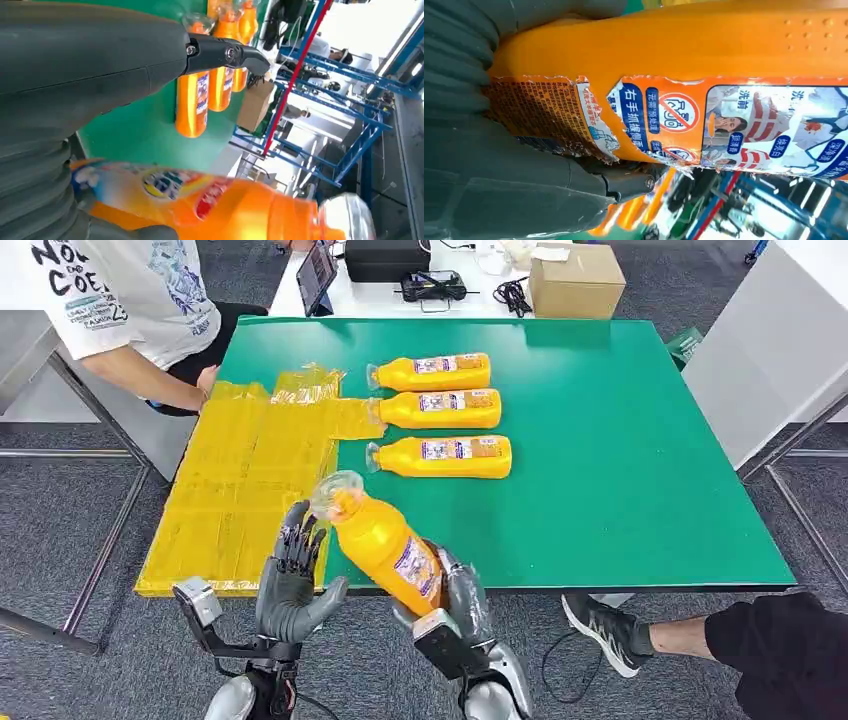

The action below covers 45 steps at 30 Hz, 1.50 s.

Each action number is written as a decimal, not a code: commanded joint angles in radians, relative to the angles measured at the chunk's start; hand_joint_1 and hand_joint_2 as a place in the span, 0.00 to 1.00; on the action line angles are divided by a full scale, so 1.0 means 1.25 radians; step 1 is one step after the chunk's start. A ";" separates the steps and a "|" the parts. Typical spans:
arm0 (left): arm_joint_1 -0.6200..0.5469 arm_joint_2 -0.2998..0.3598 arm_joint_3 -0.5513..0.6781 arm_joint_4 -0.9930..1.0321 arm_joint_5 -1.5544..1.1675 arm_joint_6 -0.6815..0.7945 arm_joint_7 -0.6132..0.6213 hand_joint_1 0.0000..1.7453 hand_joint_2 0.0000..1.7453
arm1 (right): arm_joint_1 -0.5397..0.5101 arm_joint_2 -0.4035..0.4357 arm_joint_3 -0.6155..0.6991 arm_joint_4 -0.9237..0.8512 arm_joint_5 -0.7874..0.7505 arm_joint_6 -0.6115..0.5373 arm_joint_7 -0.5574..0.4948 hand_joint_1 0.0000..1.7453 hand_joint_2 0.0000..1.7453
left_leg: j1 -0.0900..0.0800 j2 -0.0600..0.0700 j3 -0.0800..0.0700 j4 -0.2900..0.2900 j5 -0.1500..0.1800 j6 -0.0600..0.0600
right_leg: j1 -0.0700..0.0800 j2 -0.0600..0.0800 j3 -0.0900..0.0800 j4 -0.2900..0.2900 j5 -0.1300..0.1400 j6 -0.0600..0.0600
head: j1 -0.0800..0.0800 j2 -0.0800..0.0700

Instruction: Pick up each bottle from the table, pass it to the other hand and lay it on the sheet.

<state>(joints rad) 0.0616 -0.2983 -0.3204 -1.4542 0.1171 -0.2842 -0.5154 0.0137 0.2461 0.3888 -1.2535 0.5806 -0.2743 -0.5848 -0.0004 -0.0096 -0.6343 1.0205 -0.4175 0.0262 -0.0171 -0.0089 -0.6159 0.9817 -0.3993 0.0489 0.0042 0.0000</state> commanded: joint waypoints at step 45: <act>-0.057 0.046 -0.043 0.165 -0.033 -0.023 0.069 0.00 1.00 | -0.127 0.027 0.164 0.357 0.103 0.035 0.024 1.00 1.00 | 0.001 0.002 0.006 -0.001 -0.002 -0.002 | 0.001 0.002 0.006 -0.001 -0.002 -0.002 | 0.001 0.000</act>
<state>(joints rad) 0.0305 -0.2567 -0.3731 -1.3062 0.0481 -0.3025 -0.4433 -0.0996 0.2758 0.5070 -0.9537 0.6813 -0.2426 -0.5665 -0.0002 -0.0091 -0.6342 1.0205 -0.4176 0.0260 -0.0170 -0.0085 -0.6162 0.9818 -0.3993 0.0489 0.0050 0.0000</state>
